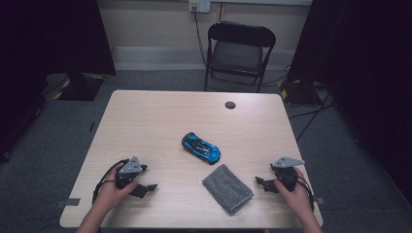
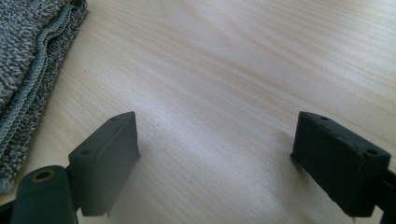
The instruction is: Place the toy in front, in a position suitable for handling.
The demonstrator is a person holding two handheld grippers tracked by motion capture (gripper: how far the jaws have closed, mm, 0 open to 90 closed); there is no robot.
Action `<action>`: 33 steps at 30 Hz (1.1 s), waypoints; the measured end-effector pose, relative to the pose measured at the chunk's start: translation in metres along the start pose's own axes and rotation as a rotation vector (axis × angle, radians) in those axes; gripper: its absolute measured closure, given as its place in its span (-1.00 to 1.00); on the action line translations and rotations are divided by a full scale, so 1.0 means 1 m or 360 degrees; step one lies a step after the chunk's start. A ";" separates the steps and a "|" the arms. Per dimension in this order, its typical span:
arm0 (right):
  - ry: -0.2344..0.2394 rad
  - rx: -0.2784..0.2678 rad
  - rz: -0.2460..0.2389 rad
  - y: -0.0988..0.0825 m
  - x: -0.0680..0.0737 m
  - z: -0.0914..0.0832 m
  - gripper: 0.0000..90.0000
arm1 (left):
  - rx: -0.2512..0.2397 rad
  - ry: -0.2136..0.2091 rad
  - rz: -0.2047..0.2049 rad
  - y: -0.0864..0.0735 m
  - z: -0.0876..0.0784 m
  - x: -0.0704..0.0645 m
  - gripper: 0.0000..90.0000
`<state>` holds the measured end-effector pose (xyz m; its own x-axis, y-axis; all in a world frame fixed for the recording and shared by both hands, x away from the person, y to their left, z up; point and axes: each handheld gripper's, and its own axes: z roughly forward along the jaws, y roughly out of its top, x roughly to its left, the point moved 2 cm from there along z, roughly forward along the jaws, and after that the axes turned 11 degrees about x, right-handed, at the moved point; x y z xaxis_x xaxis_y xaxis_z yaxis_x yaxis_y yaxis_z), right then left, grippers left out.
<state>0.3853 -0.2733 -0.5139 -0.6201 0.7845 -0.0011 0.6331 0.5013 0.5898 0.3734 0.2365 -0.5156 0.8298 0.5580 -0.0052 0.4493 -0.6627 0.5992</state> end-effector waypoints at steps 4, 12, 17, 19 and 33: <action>0.0002 -0.0001 0.0001 0.000 0.000 0.000 -0.70 | 0.0000 0.0007 0.0001 0.000 0.000 0.000 -0.70; 0.0021 0.0020 0.0003 0.002 -0.002 -0.001 -0.70 | 0.0000 0.0007 0.0000 0.000 0.000 0.000 -0.70; 0.0050 0.0014 -0.0001 0.013 -0.003 -0.008 -0.70 | 0.0000 0.0006 0.0000 0.000 0.000 0.000 -0.70; 0.0086 -0.0056 0.0034 0.034 -0.002 -0.012 -0.70 | -0.0002 -0.0003 -0.0009 0.000 0.000 0.000 -0.70; 0.0210 -0.0069 -0.0082 0.114 0.041 0.027 -0.69 | -0.0001 -0.0001 -0.0008 0.000 0.000 0.000 -0.70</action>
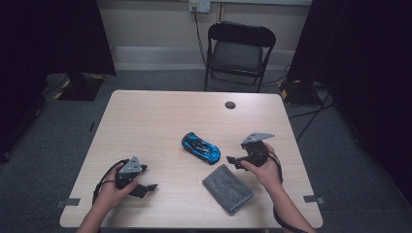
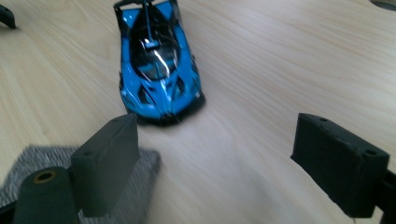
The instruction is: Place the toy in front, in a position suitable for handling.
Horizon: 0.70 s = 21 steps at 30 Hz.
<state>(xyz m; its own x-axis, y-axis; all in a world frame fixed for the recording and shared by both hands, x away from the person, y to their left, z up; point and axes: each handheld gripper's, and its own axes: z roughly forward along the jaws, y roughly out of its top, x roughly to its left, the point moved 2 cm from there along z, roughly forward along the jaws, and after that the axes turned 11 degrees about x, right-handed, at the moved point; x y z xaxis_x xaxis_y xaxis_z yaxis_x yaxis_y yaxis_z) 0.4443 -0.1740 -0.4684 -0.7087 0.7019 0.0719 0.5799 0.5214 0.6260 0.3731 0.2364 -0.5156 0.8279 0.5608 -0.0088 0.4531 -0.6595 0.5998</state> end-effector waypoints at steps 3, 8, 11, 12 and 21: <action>0.0030 0.0014 -0.0028 0.016 0.010 0.012 -0.69 | 0.0001 0.0004 0.0006 0.000 0.000 0.000 -0.70; 0.0047 0.0048 -0.0078 0.037 0.025 0.031 -0.69 | 0.0001 0.0004 0.0006 0.000 0.000 0.000 -0.70; 0.0053 0.0082 -0.0103 0.047 0.032 0.043 -0.69 | 0.0002 0.0004 0.0008 0.000 0.000 0.000 -0.70; 0.0067 0.0092 -0.0109 0.052 0.036 0.051 -0.69 | 0.0001 0.0003 0.0006 0.000 0.000 0.000 -0.70; 0.0067 0.0177 -0.0180 0.067 0.052 0.081 -0.68 | 0.0000 -0.0003 -0.0001 0.000 0.000 0.000 -0.70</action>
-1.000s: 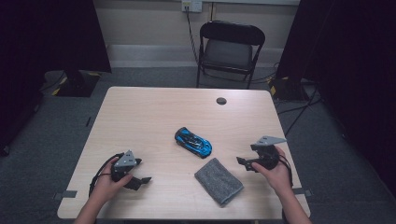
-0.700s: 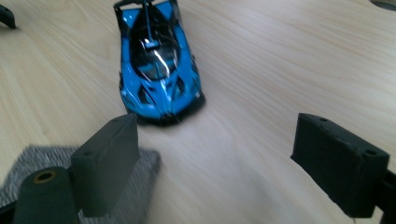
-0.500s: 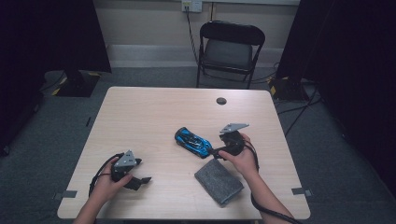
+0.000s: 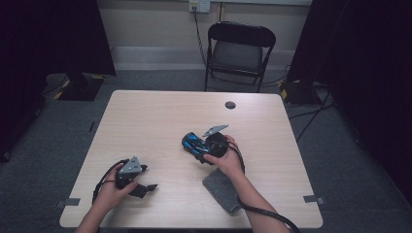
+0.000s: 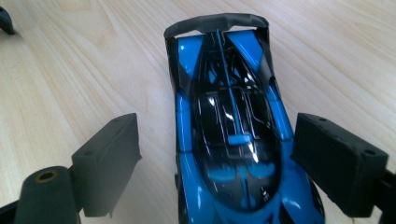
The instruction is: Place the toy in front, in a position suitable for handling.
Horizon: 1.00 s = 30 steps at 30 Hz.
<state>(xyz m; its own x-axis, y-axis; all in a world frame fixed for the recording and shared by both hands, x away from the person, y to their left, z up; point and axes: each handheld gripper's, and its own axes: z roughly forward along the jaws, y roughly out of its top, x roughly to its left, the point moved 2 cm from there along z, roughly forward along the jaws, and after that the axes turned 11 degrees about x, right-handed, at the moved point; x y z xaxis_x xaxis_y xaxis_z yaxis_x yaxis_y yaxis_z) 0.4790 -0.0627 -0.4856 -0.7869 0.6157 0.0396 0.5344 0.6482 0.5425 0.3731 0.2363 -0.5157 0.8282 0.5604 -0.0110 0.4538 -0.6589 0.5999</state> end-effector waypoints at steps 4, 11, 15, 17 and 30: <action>-0.0032 0.0010 -0.0047 0.006 0.001 0.005 -0.63 | 0.0000 -0.0002 0.0001 0.000 0.000 0.000 -0.70; -0.0041 0.0038 -0.0036 0.009 -0.005 0.008 -0.66 | 0.0002 -0.0006 0.0002 0.000 0.000 0.000 -0.70; -0.0030 0.0039 -0.0008 0.003 -0.011 0.013 -0.65 | 0.0000 -0.0003 0.0002 0.000 0.000 0.000 -0.70; -0.0024 0.0038 -0.0008 0.003 -0.012 0.014 -0.65 | 0.0002 -0.0005 0.0003 0.000 0.000 0.000 -0.70; -0.0022 0.0101 -0.0091 0.004 -0.011 0.025 -0.46 | -0.0001 -0.0004 0.0001 0.000 0.000 0.000 -0.70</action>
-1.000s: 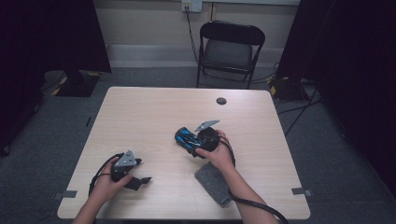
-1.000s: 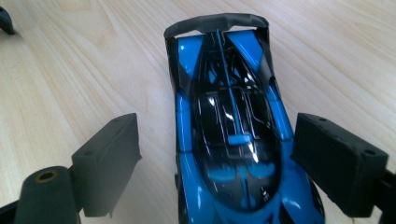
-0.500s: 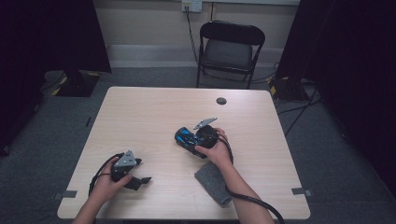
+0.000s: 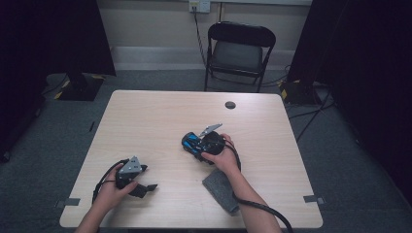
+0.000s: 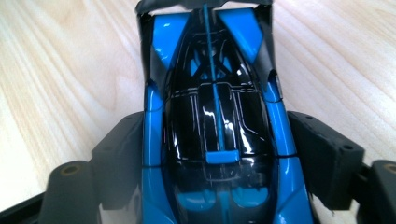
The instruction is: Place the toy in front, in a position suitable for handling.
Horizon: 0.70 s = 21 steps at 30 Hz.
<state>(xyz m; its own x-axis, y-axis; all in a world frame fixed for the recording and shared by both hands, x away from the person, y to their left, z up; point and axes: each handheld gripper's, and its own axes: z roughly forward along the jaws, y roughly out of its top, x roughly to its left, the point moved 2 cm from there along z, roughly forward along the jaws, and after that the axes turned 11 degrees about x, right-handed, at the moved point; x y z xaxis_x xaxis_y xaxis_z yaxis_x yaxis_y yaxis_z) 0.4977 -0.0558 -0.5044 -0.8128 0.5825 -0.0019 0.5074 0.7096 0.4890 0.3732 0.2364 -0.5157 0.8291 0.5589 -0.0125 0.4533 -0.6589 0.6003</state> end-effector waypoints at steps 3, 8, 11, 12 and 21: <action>0.0025 0.0014 -0.0023 0.000 -0.002 -0.001 -0.44 | 0.0000 -0.0001 0.0000 0.000 0.000 0.000 -0.70; 0.0040 0.0031 -0.0040 -0.002 -0.003 -0.005 -0.43 | 0.0000 -0.0005 0.0002 0.000 0.000 0.000 -0.70; 0.0036 0.0007 0.0000 -0.003 -0.006 -0.008 -0.43 | 0.0000 -0.0005 0.0002 0.000 0.000 0.000 -0.70; 0.0036 0.0007 0.0000 -0.003 -0.006 -0.008 -0.43 | 0.0001 -0.0005 0.0002 0.000 0.000 0.000 -0.70; 0.0024 0.0015 -0.0013 0.000 -0.008 -0.015 -0.41 | 0.0001 -0.0003 0.0004 0.000 0.000 0.000 -0.70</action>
<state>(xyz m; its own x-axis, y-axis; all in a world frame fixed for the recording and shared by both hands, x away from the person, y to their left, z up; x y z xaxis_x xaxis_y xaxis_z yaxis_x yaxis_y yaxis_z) 0.5001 -0.0669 -0.4915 -0.8212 0.5706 0.0076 0.5033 0.7180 0.4808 0.3734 0.2366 -0.5157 0.8308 0.5564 -0.0128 0.4517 -0.6605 0.5998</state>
